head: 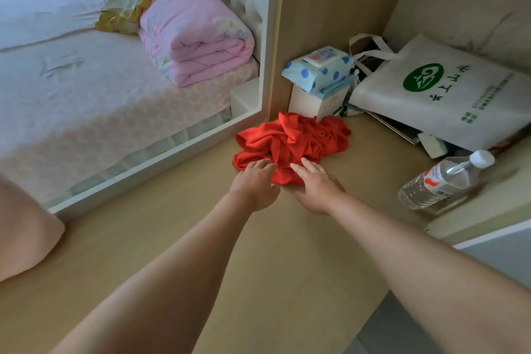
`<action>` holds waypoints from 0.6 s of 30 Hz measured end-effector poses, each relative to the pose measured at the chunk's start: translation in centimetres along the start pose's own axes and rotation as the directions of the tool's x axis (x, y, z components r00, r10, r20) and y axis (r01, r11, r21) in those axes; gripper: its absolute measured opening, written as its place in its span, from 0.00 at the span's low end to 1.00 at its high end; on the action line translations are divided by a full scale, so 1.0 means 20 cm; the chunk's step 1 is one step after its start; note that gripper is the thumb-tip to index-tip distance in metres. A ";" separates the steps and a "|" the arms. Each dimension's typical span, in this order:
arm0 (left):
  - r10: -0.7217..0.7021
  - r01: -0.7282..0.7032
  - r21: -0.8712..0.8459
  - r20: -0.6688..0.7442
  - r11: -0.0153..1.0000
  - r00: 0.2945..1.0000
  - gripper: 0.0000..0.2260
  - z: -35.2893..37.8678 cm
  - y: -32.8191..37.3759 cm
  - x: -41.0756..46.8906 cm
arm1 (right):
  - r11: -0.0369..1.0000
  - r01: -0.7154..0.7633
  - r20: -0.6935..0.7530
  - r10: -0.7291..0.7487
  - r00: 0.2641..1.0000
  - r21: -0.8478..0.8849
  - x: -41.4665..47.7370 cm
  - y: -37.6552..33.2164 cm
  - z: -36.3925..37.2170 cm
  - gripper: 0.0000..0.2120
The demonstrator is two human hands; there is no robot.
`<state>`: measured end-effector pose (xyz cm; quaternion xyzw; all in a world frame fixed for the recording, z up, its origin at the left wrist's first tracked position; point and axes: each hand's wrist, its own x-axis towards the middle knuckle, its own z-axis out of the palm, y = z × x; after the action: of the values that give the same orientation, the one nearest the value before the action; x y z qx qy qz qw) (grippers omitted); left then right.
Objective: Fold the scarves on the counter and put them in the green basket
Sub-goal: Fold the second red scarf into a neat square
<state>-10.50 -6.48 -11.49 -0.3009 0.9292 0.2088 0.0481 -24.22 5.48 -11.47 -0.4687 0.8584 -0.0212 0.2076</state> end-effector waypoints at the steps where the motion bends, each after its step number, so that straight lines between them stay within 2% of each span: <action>1: 0.011 -0.012 0.025 0.035 1.000 0.999 0.29 0.04 0.00 0.06 | 0.999 0.005 0.053 -0.003 0.999 -0.037 0.06 0.04 0.02 0.35; 4: 0.000 -0.016 0.093 0.176 0.996 0.984 0.32 0.14 -0.01 0.16 | 0.999 -0.010 0.164 0.019 0.986 -0.052 0.16 0.11 0.10 0.35; 6: -0.021 -0.006 0.117 0.227 0.993 0.974 0.33 0.19 -0.03 0.16 | 0.998 0.020 0.097 -0.014 0.995 -0.065 0.15 0.12 0.18 0.32; 9: -0.007 -0.016 0.220 0.102 0.975 0.995 0.28 0.23 -0.05 0.11 | 0.984 0.139 -0.042 -0.144 0.989 -0.109 0.09 0.11 0.25 0.27; 11: -0.019 0.005 0.253 0.054 0.967 0.998 0.21 0.23 -0.05 0.06 | 0.973 0.220 -0.021 -0.222 0.975 -0.063 0.06 0.09 0.25 0.22; 14: -0.051 0.018 0.291 0.106 0.956 0.993 0.19 0.21 -0.04 -0.02 | 0.952 0.292 0.034 -0.296 0.955 0.096 0.00 0.04 0.19 0.16; 15: -0.046 0.035 0.243 0.040 0.969 0.998 0.18 0.20 -0.04 -0.05 | 0.933 0.346 -0.034 -0.344 0.938 0.099 -0.01 0.03 0.17 0.15; 16: -0.035 0.047 0.149 -0.086 0.988 0.996 0.15 0.19 -0.05 -0.07 | 0.909 0.412 -0.174 -0.396 0.901 0.060 -0.01 0.02 0.15 0.13; 18: -0.001 0.009 0.021 -0.378 1.000 0.926 0.10 0.16 -0.06 -0.07 | 0.902 0.432 -0.445 -0.385 0.809 0.005 0.00 0.02 0.11 0.09</action>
<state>-8.72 -5.22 -14.52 -0.3373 0.9227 0.1363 -0.1276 -23.80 6.10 -13.57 -0.6140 0.7592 -0.2144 0.0266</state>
